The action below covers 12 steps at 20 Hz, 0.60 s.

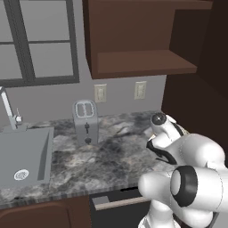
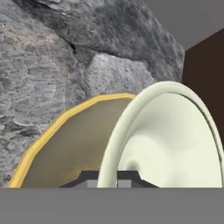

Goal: Pick up the bowls on the counter and stack them on top of one another in the open cabinet. Place the smaller bowl on top of the larger bowl.

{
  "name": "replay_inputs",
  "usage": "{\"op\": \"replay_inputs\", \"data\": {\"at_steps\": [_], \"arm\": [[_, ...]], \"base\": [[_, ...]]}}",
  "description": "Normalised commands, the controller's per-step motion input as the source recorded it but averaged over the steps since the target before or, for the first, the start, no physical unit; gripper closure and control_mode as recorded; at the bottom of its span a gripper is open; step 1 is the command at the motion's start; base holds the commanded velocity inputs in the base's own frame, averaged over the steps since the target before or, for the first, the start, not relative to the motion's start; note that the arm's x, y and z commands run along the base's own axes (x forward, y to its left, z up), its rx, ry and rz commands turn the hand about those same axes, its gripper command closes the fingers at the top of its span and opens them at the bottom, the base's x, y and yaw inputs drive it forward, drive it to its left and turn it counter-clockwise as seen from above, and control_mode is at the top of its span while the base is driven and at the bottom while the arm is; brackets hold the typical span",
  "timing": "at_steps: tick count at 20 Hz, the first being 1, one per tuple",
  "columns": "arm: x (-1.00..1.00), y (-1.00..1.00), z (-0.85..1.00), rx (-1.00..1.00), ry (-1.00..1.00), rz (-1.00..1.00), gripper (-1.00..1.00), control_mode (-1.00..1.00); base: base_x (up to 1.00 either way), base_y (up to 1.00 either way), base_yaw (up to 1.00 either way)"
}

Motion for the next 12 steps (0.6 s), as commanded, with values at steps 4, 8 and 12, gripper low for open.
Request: {"op": "replay_inputs", "data": {"at_steps": [4, 8, 12], "arm": [[0.00, 0.00, 0.02, 0.00, 0.00, 0.00, -1.00, -1.00], [0.00, 0.00, 0.23, 0.00, 0.00, 0.00, -1.00, -1.00], [0.00, 0.00, 0.41, 0.00, 0.00, -0.01, -1.00, -1.00]], "base": [[0.00, 0.00, 0.00], [0.00, 0.00, 0.00], [0.00, 0.00, 0.00]]}}
